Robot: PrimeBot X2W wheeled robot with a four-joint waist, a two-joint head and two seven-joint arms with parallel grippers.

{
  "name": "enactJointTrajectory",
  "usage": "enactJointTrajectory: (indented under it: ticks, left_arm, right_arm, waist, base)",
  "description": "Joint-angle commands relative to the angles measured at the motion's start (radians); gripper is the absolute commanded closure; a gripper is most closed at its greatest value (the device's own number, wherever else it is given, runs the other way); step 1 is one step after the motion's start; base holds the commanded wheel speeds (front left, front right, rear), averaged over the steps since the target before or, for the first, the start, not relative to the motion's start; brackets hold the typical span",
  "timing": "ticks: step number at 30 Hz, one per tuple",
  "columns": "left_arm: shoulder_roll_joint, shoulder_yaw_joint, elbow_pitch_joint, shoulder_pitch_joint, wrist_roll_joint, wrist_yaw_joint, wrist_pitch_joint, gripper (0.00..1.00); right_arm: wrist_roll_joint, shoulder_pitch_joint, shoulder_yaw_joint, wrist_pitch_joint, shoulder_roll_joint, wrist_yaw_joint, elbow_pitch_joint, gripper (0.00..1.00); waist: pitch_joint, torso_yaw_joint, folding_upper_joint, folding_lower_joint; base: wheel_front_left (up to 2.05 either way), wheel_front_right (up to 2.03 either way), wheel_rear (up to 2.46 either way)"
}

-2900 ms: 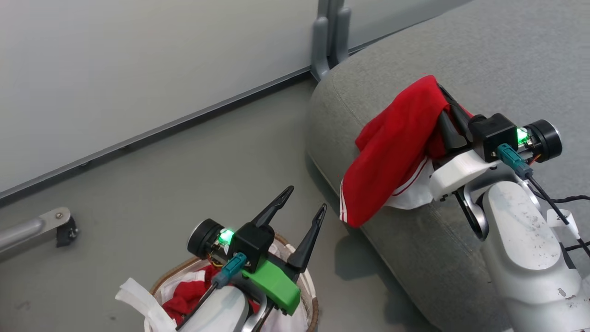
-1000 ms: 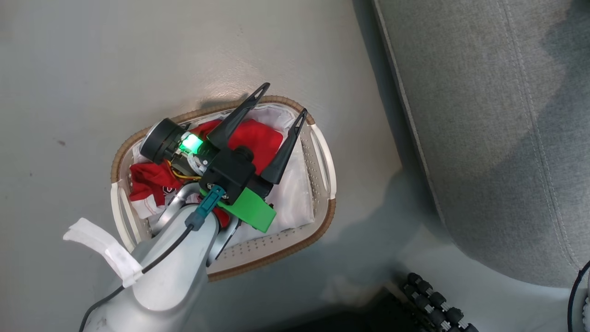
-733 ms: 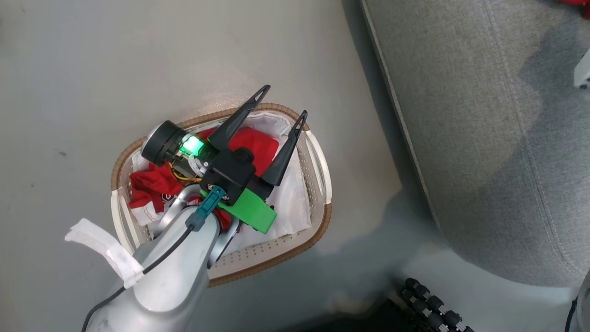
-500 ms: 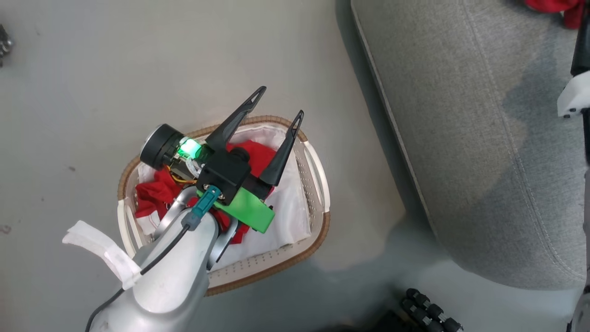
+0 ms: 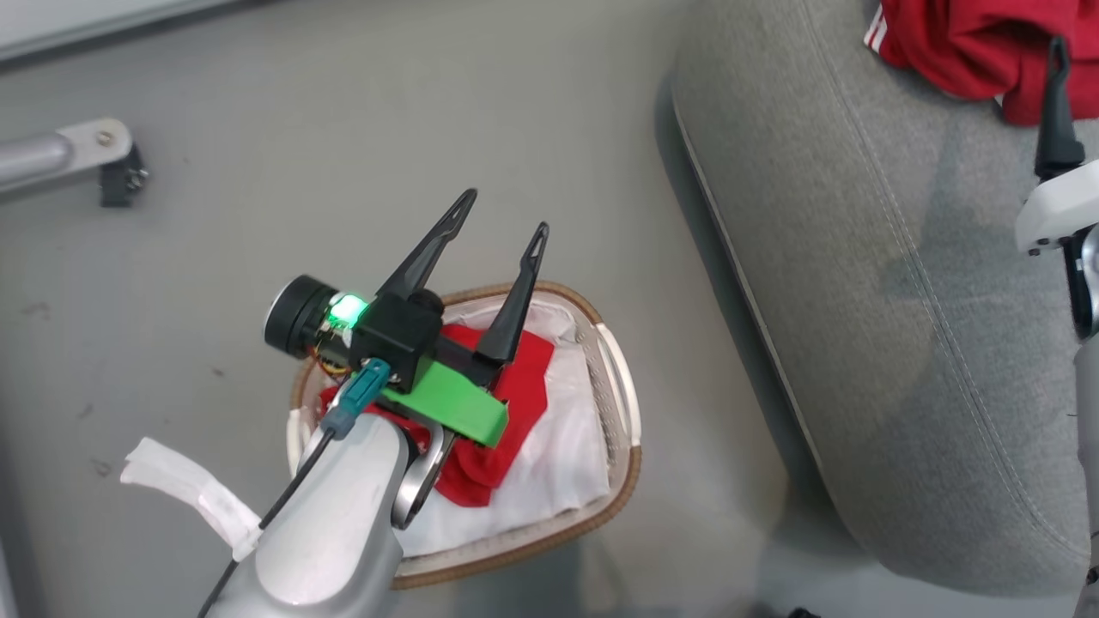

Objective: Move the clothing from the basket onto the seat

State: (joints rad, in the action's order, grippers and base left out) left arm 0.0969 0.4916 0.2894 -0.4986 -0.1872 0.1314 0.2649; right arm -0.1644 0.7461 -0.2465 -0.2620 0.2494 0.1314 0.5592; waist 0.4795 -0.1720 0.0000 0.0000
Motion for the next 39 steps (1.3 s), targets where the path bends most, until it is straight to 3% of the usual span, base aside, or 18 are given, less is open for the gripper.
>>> enactJointTrajectory:
  ticks: [1, 19, 25, 39]
  left_arm:
    - [-0.006, -0.013, 0.005, 0.026, -0.009, -0.002, -0.001, 0.0]
    - [-0.043, -0.299, 0.026, 0.239, -0.024, -0.003, -0.001, 0.0]
    - [-0.046, -0.352, 0.015, 0.31, -0.017, -0.015, -0.001, 0.0]
    - [-0.046, -0.379, 0.004, 0.474, -0.068, -0.034, -0.001, 0.0]
  right_arm:
    - [0.013, -0.025, 0.01, -0.004, -0.003, -0.001, -0.001, 0.0]
    - [0.127, -0.203, 0.194, -0.005, -0.153, -0.001, -0.073, 0.0]
    - [0.18, -0.314, 0.193, -0.005, -0.192, -0.001, -0.119, 0.0]
    - [0.303, -0.595, 0.216, -0.005, -0.197, -0.001, -0.235, 0.0]
  waist:
    - [-0.1, 0.078, 0.0, 0.0]
    - [-0.299, 0.237, 0.0, 0.0]
    - [-0.338, 0.242, 0.0, 0.0]
    - [-0.446, 0.224, 0.0, 0.0]
  base:
    - [0.0, 0.0, 0.0]
    - [0.0, 0.0, 0.0]
    - [0.0, 0.0, 0.0]
    - [0.0, 0.0, 0.0]
